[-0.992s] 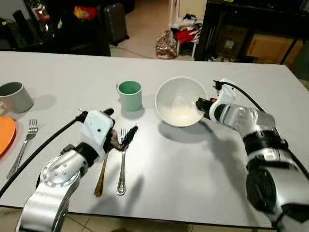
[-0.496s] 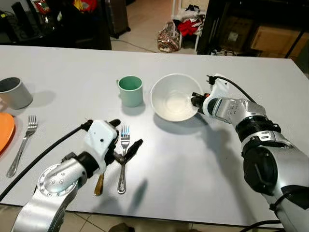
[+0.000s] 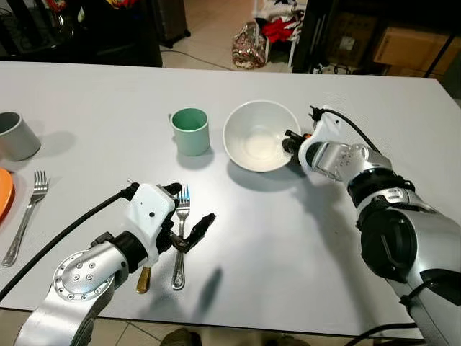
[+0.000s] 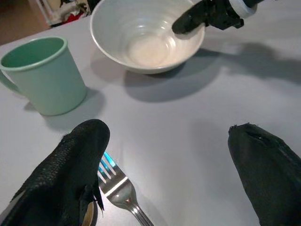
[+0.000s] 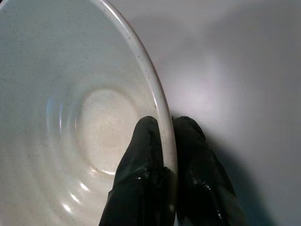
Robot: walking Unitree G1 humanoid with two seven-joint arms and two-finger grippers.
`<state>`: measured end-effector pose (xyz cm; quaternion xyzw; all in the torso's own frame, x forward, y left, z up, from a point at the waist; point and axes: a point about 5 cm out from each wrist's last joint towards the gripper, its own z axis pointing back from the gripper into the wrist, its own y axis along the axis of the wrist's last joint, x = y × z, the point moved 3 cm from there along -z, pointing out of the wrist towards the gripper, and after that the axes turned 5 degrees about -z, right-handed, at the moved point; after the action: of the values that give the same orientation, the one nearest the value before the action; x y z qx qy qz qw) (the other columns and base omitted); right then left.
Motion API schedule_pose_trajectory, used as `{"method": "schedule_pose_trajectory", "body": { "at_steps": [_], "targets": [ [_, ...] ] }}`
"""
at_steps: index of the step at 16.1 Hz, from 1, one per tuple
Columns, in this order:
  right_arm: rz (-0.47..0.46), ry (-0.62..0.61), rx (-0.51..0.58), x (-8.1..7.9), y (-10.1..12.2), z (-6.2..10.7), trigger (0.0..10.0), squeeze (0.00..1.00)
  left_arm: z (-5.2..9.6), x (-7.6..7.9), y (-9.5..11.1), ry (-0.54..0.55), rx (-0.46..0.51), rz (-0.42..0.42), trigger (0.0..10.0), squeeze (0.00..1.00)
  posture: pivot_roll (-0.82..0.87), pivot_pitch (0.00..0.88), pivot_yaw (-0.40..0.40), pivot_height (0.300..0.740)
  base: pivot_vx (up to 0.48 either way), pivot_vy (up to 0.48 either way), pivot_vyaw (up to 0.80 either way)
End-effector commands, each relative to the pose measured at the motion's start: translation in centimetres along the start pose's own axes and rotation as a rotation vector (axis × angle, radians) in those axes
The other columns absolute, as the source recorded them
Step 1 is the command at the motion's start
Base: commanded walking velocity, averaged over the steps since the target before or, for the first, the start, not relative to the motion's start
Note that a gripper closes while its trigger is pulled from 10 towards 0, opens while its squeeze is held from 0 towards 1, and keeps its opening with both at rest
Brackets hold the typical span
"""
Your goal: Setting the table
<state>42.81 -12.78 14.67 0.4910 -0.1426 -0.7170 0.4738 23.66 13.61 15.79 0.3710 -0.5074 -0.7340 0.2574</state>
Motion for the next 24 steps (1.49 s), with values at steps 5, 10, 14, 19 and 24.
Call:
{"method": "schedule_pose_trajectory", "body": {
  "at_steps": [5,10,14,19,24],
  "targets": [
    [-0.027,0.047,-0.004,-1.3,0.1,-0.1,10.0,0.98,0.4,0.0,0.2,0.016,-0.008,0.002,10.0,0.0,0.03,0.167,0.008,0.74,0.0,0.0,0.0],
    [-0.011,0.078,0.003,-1.7,0.9,0.2,10.0,1.0,0.1,0.0,0.3,0.021,-0.004,0.005,10.0,0.0,0.02,0.156,0.008,0.74,0.0,0.0,0.0],
    [0.004,0.113,0.012,-1.9,2.1,0.7,10.0,1.0,-0.6,-0.3,0.5,0.025,0.016,0.0,10.0,0.0,0.0,0.127,0.008,0.74,0.0,0.0,0.0],
    [-0.005,0.211,0.037,-1.4,7.5,4.1,10.0,0.52,-1.9,-0.6,1.7,0.019,0.08,-0.008,10.0,0.0,-0.01,0.039,0.02,0.74,0.0,0.0,0.0],
    [0.169,0.223,0.36,0.6,10.8,10.7,10.0,0.0,-2.2,-1.4,2.7,0.128,0.083,0.069,10.0,0.0,-0.04,0.01,0.021,0.74,0.0,0.0,0.0]
  ]
}}
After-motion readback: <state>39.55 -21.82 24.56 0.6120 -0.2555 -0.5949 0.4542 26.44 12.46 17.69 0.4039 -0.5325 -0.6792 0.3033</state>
